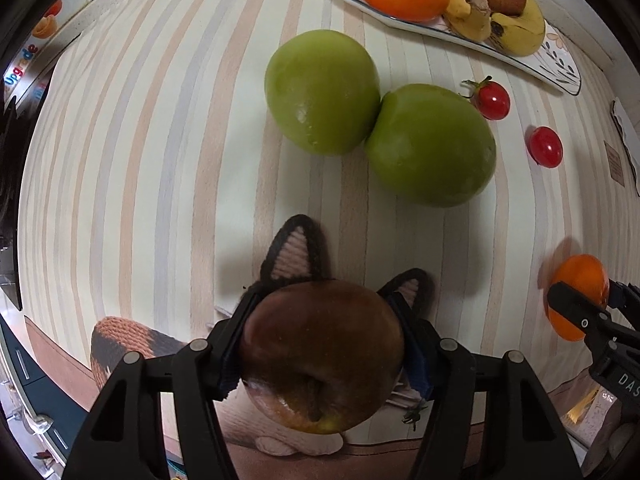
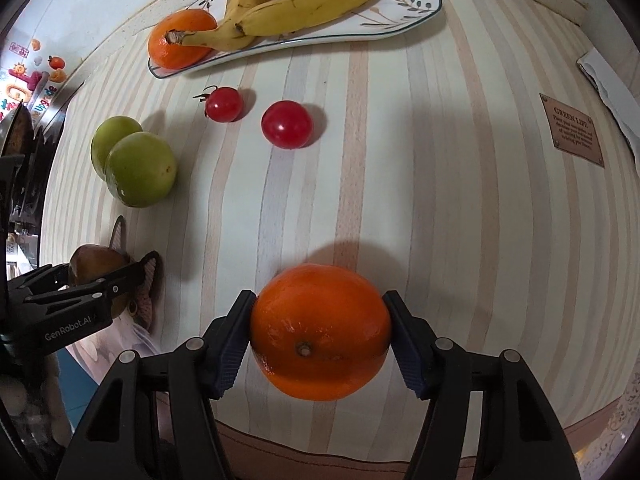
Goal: Organize fruits
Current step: 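Carry the red apple and orange toward the plate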
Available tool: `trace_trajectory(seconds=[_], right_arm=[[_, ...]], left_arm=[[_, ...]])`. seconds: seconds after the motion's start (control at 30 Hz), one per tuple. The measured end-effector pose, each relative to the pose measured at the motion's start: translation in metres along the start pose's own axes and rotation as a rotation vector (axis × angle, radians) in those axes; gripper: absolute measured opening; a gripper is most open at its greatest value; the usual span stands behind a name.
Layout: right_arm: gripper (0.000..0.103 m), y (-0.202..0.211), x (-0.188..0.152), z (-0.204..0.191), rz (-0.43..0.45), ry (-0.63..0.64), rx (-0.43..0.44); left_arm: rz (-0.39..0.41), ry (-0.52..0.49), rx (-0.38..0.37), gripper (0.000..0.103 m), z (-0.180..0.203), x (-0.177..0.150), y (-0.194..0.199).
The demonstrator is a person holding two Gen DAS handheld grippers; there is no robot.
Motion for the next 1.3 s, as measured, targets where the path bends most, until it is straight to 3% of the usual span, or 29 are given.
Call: trace_trajectory(seconds=[0.23,0.4,0.57,0.7,0.83,1.03,1.3], right_arm=[[0.066,0.025,0.023,0.012,0.034,-0.048,0.073],[0.066,0.057,0.069,0.023,0.108,-0.084,0.115],[0.066,0.077,0.135,0.041,0.192,-0.11,0.089],[0.066,0.07,0.191,0.053,0.216,-0.118,0.044],[0.066,0.058,0.232,0.065,0.207,-0.108,-0.013],[0.066,0.041,0.247,0.063,0.191,-0.075,-0.064],[0.066,0.017,0.245,0.059,0.162,-0.06,-0.093]], left_arm=[[0.033,-0.026,-0.039,0.062,0.021,0.011,0.038],[0.109,-0.041,-0.099,0.062,0.036,0.035,0.086],[0.189,-0.033,-0.187,0.062,0.058,0.088,0.135],[0.238,-0.053,-0.176,0.062,0.059,0.15,0.149],[0.237,-0.077,-0.121,0.062,0.057,0.198,0.139],[0.171,-0.079,-0.057,0.062,0.045,0.257,0.097],[0.064,-0.088,-0.043,0.062,0.043,0.274,0.051]])
Point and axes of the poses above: each gripper's, at about its wrist camera, not at the fingertips, and y roughly against the way its jaws point, z to its right, x to its top, the point moved 9 cm from there along -y, roughly the way its jaws point, and after that the axes turned 3 degrees about z, right-handed, at the moved point
